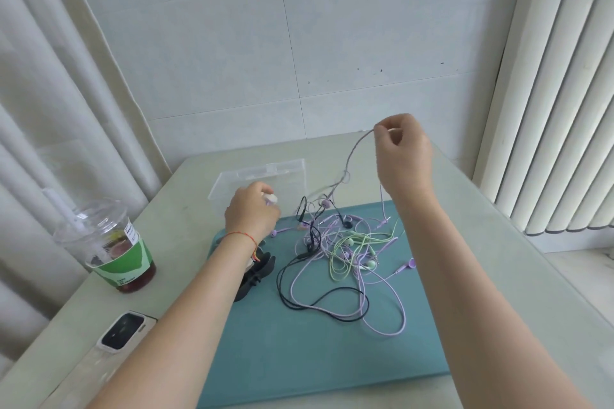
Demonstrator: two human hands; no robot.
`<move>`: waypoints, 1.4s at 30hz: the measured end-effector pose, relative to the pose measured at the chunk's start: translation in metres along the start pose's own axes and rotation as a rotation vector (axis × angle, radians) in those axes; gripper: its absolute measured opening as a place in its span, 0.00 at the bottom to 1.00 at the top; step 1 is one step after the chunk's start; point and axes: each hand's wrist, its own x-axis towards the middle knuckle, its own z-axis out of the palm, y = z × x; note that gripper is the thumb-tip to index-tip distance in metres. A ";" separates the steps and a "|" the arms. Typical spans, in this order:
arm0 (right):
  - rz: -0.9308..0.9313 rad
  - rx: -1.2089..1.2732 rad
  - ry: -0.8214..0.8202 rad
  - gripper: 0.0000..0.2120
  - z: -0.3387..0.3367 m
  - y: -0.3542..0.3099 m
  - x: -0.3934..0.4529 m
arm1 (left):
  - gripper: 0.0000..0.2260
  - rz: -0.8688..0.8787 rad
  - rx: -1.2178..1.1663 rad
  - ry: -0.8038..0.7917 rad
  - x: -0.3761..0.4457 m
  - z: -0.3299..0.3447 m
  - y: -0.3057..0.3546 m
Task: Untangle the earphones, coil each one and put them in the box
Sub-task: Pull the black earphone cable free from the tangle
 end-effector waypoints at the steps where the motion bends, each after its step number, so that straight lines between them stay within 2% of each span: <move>1: -0.005 0.001 -0.087 0.03 0.002 -0.001 -0.001 | 0.09 0.072 -0.007 -0.020 0.000 -0.001 0.005; 4: -0.031 -0.012 -0.352 0.03 0.007 -0.007 -0.007 | 0.07 0.241 -0.338 -0.106 -0.009 -0.011 0.035; 6: -0.064 -0.012 -0.433 0.03 0.010 -0.010 -0.011 | 0.06 0.303 -0.527 -0.277 -0.015 -0.013 0.053; 7: -0.078 -0.002 -0.436 0.03 0.011 -0.010 -0.012 | 0.07 0.346 -0.525 -0.335 -0.016 -0.012 0.058; 10: -0.091 0.109 -0.337 0.03 0.011 -0.013 -0.012 | 0.05 0.374 -0.470 -0.334 -0.018 -0.006 0.062; 13: -0.083 0.237 -0.093 0.06 0.008 -0.013 -0.007 | 0.02 0.320 -0.495 -0.256 -0.018 -0.004 0.054; 16: -0.061 0.267 0.092 0.05 0.003 -0.009 -0.003 | 0.05 0.265 -0.212 -0.255 -0.014 -0.005 0.039; 19: -0.018 0.246 0.122 0.04 -0.001 -0.007 -0.001 | 0.15 0.210 0.330 -0.388 -0.009 -0.009 0.026; 20: -0.004 0.241 0.102 0.04 -0.002 -0.007 -0.001 | 0.18 0.220 0.368 -0.412 -0.009 -0.010 0.025; 21: 0.004 0.229 0.072 0.04 -0.002 -0.008 -0.001 | 0.21 0.249 0.300 -0.412 -0.009 -0.011 0.027; 25: -0.018 0.215 -0.130 0.03 0.001 -0.012 -0.004 | 0.18 0.339 -0.342 -0.259 -0.022 -0.011 0.055; 28: -0.026 0.212 -0.279 0.03 0.002 -0.015 -0.007 | 0.15 0.310 -0.620 -0.352 -0.027 -0.006 0.078; 30: -0.032 0.195 -0.252 0.04 0.004 -0.013 -0.007 | 0.05 0.290 -0.634 -0.413 -0.029 -0.005 0.082; 32: -0.037 0.144 -0.077 0.04 0.002 -0.009 -0.003 | 0.09 0.225 -0.559 -0.422 -0.024 -0.004 0.073; 34: -0.028 0.079 0.130 0.04 -0.003 -0.001 0.003 | 0.13 0.119 -0.552 -0.347 -0.013 -0.006 0.052; 36: -0.013 0.024 0.246 0.05 -0.008 0.006 0.007 | 0.13 -0.033 -0.754 -0.175 -0.003 -0.012 0.029; 38: 0.024 -0.065 0.245 0.07 -0.009 0.011 0.009 | 0.11 -0.178 -1.001 0.001 0.005 -0.018 0.013; 39: 0.049 -0.123 0.202 0.08 -0.007 0.012 0.009 | 0.11 -0.192 -1.027 0.028 0.007 -0.020 0.010; 42: 0.087 -0.326 -0.020 0.11 -0.004 0.016 0.009 | 0.11 -0.015 -0.803 -0.075 0.007 -0.019 0.022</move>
